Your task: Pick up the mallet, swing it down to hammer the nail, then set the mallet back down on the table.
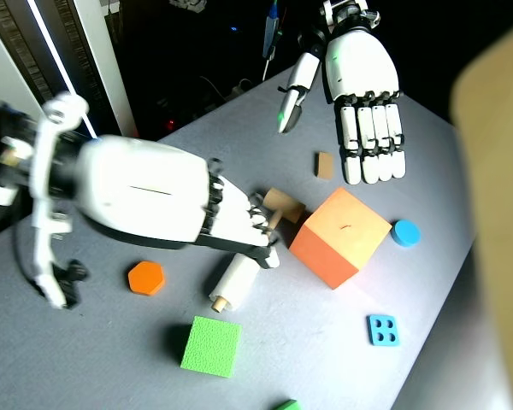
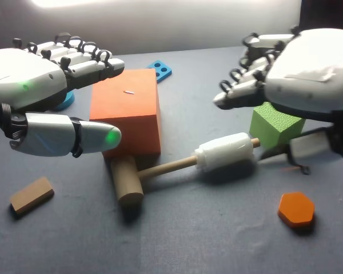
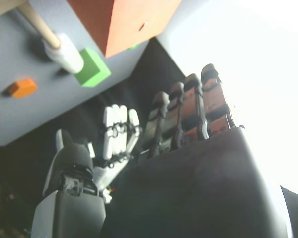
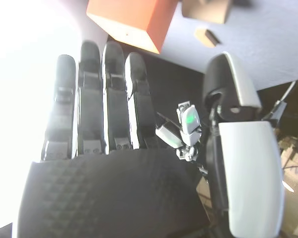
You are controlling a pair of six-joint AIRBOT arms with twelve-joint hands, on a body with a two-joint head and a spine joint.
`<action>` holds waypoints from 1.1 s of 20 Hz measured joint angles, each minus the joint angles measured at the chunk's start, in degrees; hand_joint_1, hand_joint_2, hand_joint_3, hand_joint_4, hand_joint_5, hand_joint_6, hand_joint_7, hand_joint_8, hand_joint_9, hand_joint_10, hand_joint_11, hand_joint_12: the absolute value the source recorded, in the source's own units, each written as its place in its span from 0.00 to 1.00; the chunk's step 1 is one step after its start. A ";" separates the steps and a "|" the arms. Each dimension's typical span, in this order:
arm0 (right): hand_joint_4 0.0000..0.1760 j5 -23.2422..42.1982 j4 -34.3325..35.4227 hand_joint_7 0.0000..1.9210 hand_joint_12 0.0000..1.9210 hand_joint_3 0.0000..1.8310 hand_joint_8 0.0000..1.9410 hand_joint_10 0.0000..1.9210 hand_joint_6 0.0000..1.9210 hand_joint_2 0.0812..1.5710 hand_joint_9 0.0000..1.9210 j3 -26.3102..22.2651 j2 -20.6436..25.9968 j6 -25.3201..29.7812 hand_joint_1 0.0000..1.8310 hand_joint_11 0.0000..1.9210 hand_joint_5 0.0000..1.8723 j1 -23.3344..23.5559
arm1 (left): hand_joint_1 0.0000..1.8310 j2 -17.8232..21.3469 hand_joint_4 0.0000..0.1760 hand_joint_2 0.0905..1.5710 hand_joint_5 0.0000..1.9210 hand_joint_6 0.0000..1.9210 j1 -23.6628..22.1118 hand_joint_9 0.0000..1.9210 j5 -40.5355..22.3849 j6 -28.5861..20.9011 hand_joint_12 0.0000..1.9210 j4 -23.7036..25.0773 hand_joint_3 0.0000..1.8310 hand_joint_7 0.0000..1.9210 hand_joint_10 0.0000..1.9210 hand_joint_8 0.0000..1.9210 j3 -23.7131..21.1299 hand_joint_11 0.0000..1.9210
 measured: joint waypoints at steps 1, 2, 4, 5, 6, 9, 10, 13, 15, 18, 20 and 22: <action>0.00 0.35 -0.02 0.37 0.52 0.00 0.03 0.05 0.01 0.67 0.34 -0.15 0.81 0.13 0.33 0.07 0.29 0.20 | 0.02 0.02 0.00 0.75 0.20 0.01 -0.02 0.18 -0.02 0.00 0.27 0.00 0.00 0.23 0.01 0.02 0.00 0.00; 0.00 1.49 -0.04 0.34 0.57 0.00 0.15 0.23 0.01 0.67 0.29 -0.20 1.77 1.27 0.33 0.09 0.33 0.96 | 0.04 0.04 0.00 0.75 0.24 0.03 0.00 0.22 -0.02 0.00 0.33 0.00 0.00 0.27 0.02 0.04 -0.13 0.00; 0.00 2.05 -0.15 0.19 0.79 0.00 0.63 0.71 0.31 0.68 0.16 -0.48 3.26 2.47 0.35 0.11 0.30 1.84 | 0.06 0.07 0.00 0.74 0.12 0.72 0.00 0.15 0.00 -0.04 0.76 0.02 0.00 0.14 0.67 0.76 -0.20 0.00; 0.00 2.10 -0.20 0.19 0.79 0.00 0.63 0.71 0.31 0.68 0.16 -0.66 3.45 2.10 0.35 0.11 0.30 1.84 | 0.06 0.11 0.00 0.74 0.12 0.72 -0.02 0.15 0.00 -0.04 0.76 0.00 0.00 0.14 0.67 0.76 -0.20 0.00; 0.00 2.51 -0.20 0.12 0.97 0.00 0.96 0.97 0.78 0.67 0.15 -1.20 3.63 1.18 0.37 0.17 0.18 1.79 | 0.12 0.31 0.00 0.72 0.10 0.99 0.00 0.14 0.07 -0.04 0.99 0.04 0.00 0.10 0.99 0.99 -0.20 0.12; 0.00 1.84 -0.09 0.12 1.00 0.00 1.00 1.00 1.00 0.64 0.17 -1.49 3.45 0.46 0.37 0.29 0.15 0.98 | 0.11 0.35 0.00 0.73 0.15 0.97 -0.11 0.16 0.00 -0.04 1.00 0.00 0.00 0.13 1.00 1.00 -0.20 0.18; 0.00 1.57 -0.09 0.18 1.00 0.00 1.00 1.00 1.00 0.66 0.22 -1.46 3.45 -0.04 0.31 0.32 0.19 0.61 | 0.07 0.39 0.00 0.75 0.29 0.90 -0.13 0.29 0.02 -0.02 1.00 -0.02 0.00 0.30 1.00 0.99 -0.31 0.27; 0.00 0.48 -0.13 0.64 1.00 0.00 1.00 1.00 1.00 0.69 0.64 -1.46 3.50 -0.74 0.18 0.70 0.65 -0.28 | 0.08 0.42 0.00 0.76 0.62 0.79 -0.92 0.74 -0.15 0.81 1.00 -0.11 0.00 0.72 1.00 0.97 -1.05 0.71; 0.00 -0.31 -0.07 0.75 1.00 0.00 1.00 1.00 1.00 0.70 0.76 -1.46 3.50 -0.98 0.17 0.80 0.76 -0.48 | 0.08 0.39 0.09 0.76 0.66 0.79 -1.14 0.77 -0.42 1.62 1.00 0.00 0.00 0.75 1.00 0.97 -1.68 0.73; 0.00 -1.20 0.07 0.82 1.00 0.02 1.00 1.00 1.00 0.86 0.84 -1.46 3.50 -1.36 0.55 0.87 0.74 -1.18 | 0.55 0.42 0.99 0.87 0.81 1.00 -2.05 0.89 0.00 1.73 1.00 0.55 0.00 0.86 1.00 1.00 -2.34 0.90; 0.00 -2.01 -0.02 0.82 1.00 0.02 1.00 1.00 1.00 0.89 0.84 -1.46 3.63 -1.75 0.57 0.86 0.75 -1.22 | 0.64 0.42 0.94 0.85 0.81 1.00 -2.29 0.85 0.46 1.60 1.00 0.68 0.00 0.83 1.00 1.00 -3.41 0.84; 0.00 -2.34 0.00 0.82 1.00 0.00 1.00 1.00 1.00 0.87 0.84 -1.46 3.61 -1.75 0.57 0.86 0.75 -1.22 | 0.57 0.35 0.90 0.86 0.79 1.00 -2.14 0.83 0.92 1.09 1.00 1.03 0.00 0.82 1.00 1.00 -4.00 0.82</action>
